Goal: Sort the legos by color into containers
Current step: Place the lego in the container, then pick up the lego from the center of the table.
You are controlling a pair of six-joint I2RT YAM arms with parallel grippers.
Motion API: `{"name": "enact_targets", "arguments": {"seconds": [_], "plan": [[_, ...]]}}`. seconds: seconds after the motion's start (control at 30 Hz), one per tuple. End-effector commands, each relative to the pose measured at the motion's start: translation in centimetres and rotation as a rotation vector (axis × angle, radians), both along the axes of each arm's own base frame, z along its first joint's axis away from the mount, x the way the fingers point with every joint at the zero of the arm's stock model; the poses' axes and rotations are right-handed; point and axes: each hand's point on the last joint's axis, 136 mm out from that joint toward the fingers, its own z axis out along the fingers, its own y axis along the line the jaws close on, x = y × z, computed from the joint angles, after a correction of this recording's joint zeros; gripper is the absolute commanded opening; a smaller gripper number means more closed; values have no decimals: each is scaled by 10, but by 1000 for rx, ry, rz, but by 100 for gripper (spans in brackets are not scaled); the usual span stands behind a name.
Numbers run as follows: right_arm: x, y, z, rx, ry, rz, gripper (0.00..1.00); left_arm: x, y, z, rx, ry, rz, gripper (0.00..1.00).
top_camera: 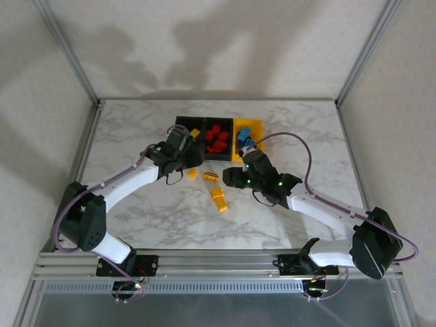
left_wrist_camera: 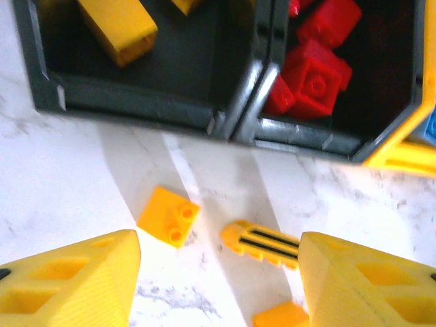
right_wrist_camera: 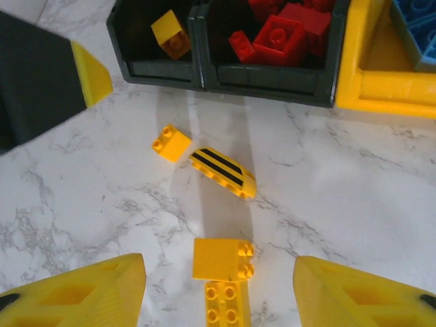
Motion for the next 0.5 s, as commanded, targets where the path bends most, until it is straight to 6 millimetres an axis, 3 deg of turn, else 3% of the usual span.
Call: {"name": "enact_targets", "arguments": {"seconds": [0.0,0.23,0.47], "plan": [[-3,-18,-7,-12,14,-54,59,-20,-12,-6,-30,25,-35,63],[-6,-25,-13,8,21,-79,60,-40,-25,-29,11,47,-37,65],[-6,-22,-16,16,29,-77,59,-25,-3,-45,184,14,-18,62]]}}
